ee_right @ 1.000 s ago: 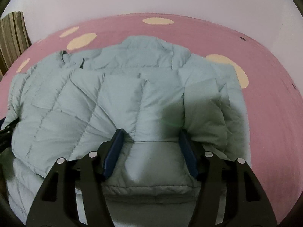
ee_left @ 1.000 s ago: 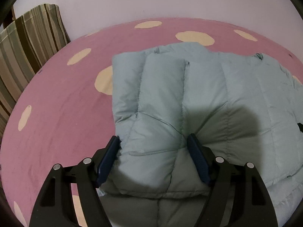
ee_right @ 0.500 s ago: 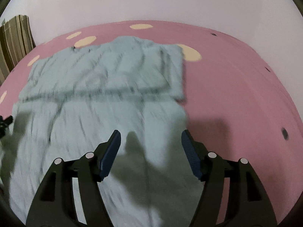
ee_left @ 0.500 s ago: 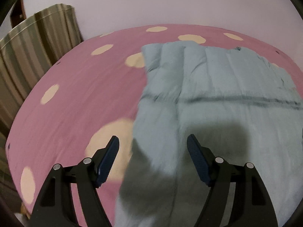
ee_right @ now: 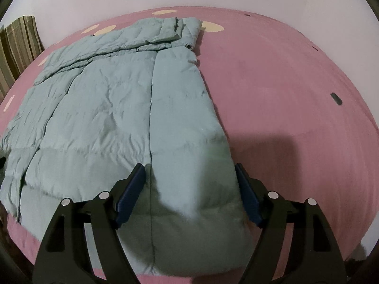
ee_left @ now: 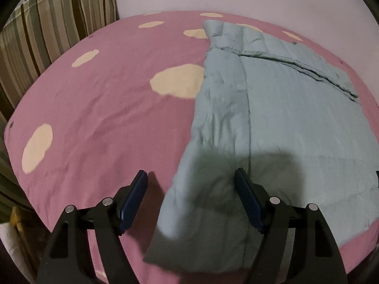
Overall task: Fold large clothes
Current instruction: 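Grasp the jacket hem with both grippers and lift it toward the collar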
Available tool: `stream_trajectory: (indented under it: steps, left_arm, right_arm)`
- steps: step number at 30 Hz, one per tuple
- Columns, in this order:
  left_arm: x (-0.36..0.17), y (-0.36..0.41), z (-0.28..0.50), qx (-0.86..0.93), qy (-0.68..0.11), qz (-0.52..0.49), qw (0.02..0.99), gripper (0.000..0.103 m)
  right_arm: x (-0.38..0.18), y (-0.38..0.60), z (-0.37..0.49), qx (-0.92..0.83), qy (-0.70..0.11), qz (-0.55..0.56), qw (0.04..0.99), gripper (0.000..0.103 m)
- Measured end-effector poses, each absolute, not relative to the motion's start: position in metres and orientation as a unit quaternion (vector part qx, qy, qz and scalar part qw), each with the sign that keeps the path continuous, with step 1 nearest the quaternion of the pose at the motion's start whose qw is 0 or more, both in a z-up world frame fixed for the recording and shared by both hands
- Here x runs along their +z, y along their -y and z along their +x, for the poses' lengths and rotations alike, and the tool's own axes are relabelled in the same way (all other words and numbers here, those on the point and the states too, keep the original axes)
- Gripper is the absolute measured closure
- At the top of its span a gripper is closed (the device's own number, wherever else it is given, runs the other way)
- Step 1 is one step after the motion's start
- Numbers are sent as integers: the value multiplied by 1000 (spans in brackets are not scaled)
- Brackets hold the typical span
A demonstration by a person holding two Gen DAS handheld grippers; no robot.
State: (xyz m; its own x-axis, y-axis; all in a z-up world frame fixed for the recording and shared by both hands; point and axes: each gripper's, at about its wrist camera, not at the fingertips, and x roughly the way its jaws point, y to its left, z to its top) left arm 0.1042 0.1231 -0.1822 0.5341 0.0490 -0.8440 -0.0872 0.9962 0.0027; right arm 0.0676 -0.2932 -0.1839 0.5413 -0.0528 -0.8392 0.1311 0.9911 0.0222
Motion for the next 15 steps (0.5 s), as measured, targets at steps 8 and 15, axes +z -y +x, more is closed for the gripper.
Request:
stream_trajectory:
  steps: [8,15]
  left_arm:
    - [-184,-123,84,3,-478,-33,877,45]
    - [-181,-114,76,-10,-473,-14,881,81]
  right_arm:
    - [-186,291,51,-36,-479,57,875,36]
    - [-182,284,39,-5,-478,65,876,82]
